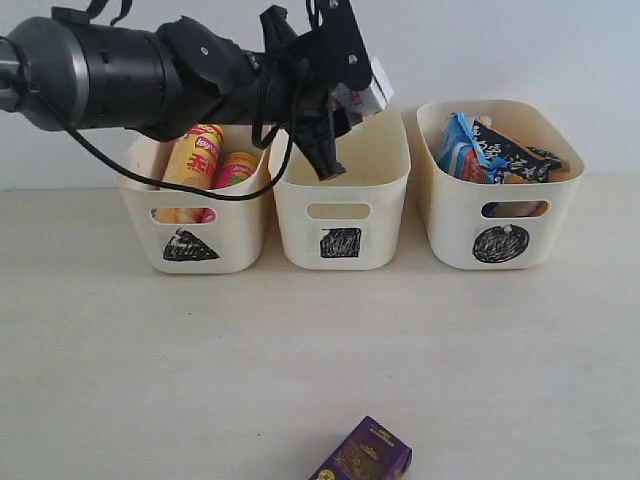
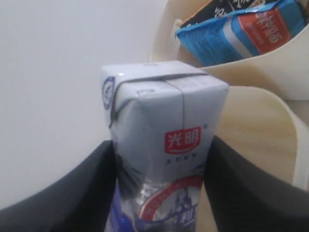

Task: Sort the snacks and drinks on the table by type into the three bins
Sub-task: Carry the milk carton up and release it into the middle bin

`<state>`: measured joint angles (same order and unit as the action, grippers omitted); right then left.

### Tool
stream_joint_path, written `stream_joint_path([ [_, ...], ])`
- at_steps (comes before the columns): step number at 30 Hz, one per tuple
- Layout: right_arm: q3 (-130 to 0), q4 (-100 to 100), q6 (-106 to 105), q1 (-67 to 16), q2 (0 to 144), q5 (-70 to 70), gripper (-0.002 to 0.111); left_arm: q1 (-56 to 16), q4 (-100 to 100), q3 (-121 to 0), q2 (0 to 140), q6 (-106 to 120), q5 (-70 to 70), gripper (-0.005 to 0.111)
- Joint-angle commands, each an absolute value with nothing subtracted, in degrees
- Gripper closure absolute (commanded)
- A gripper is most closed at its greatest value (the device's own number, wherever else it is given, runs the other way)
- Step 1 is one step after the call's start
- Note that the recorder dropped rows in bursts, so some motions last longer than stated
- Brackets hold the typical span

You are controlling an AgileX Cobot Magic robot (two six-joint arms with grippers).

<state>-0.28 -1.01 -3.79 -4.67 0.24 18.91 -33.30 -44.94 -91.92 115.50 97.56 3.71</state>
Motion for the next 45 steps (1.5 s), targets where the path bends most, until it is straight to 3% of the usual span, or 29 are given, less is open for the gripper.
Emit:
stream_joint_path([
  [1,0.0,-0.9,-3.8,-4.5,0.0,18.7,0.108,-32.5,-46.1,-94.6,118.4,96.2,1.2,0.103],
  [6,0.0,-0.9,-3.8,-4.5,0.0,18.7,0.108,-32.5,-46.1,-95.0,120.4,95.6,0.9,0.099],
  [10,0.0,-0.9,-3.8,-4.5,0.0,18.7,0.108,-32.5,-46.1,-95.0,121.5,95.6,0.9,0.075],
  [11,0.0,-0.9,-3.8,-4.5,0.0,18.7,0.108,-32.5,-46.1,-95.0,122.0,95.6,0.4,0.059],
  [15,0.0,-0.9,-3.8,-4.5,0.0,18.7,0.108,-32.5,-46.1,-95.0,122.1,95.4,-1.9,0.041],
  [21,0.0,-0.9,-3.8,-4.5,0.0,18.7,0.108,-32.6,-46.1,-95.0,121.5,94.3,-0.9,0.042],
  [23,0.0,-0.9,-3.8,-4.5,0.0,18.7,0.108,-32.6,-46.1,-95.0,119.7,89.2,2.4,0.048],
  [28,0.0,-0.9,-3.8,-4.5,0.0,18.7,0.108,-32.6,-46.1,-95.0,114.7,84.0,14.2,0.098],
  [29,0.0,-0.9,-3.8,-4.5,0.0,18.7,0.108,-32.6,-45.6,-95.0,113.8,83.9,16.9,0.102],
  [45,0.0,-0.9,-3.8,-4.5,0.0,18.7,0.108,-32.6,-27.1,-95.0,110.7,47.9,52.1,0.103],
])
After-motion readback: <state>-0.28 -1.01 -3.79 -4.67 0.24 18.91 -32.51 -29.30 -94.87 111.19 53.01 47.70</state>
